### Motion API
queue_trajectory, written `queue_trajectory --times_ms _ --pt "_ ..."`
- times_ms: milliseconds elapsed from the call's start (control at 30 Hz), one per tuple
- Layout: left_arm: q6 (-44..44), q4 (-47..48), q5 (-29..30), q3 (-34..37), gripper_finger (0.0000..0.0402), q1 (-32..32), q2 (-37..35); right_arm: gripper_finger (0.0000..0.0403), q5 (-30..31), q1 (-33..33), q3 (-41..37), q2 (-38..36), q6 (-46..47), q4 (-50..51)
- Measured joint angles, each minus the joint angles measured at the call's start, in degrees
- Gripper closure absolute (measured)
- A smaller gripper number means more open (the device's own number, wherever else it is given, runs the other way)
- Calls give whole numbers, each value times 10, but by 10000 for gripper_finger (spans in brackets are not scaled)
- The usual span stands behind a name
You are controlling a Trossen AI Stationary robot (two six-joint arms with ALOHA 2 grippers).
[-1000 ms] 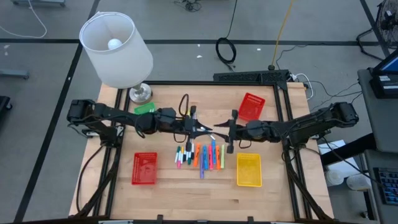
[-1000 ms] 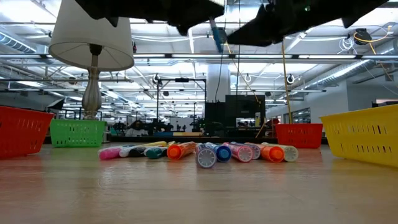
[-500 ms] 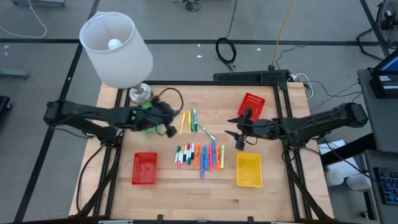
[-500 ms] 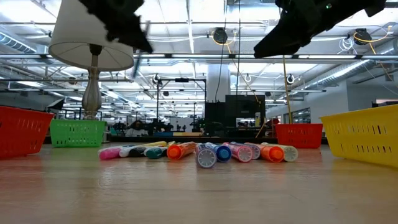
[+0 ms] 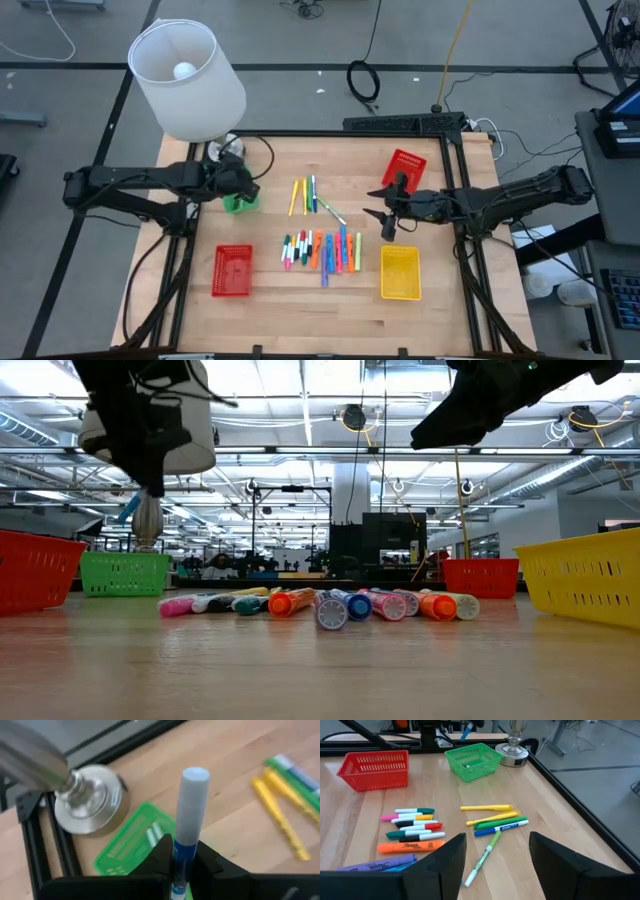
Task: Pick & Place Markers
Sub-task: Put the blue marker pen into the green basket, then put the right green marker pen into the green basket
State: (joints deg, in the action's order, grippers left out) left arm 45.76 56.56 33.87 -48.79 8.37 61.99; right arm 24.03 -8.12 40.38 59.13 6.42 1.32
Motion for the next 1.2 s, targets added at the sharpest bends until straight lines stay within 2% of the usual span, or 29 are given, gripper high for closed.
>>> queue_trajectory --times_ms 367,533,900,1100,1200 --pt "-6 -85 -137 97 371 91 8 200 0 0 0 0 0 -2" --pt "-20 -103 -137 109 364 102 8 200 0 0 0 0 0 -2" --pt "-43 -102 -144 109 258 103 7 199 0 0 0 0 0 -2" --pt "-99 -114 -145 86 238 96 -3 200 -1 0 0 0 0 -2" --pt "-172 -192 -146 79 237 81 -26 198 -1 0 0 0 0 -2"
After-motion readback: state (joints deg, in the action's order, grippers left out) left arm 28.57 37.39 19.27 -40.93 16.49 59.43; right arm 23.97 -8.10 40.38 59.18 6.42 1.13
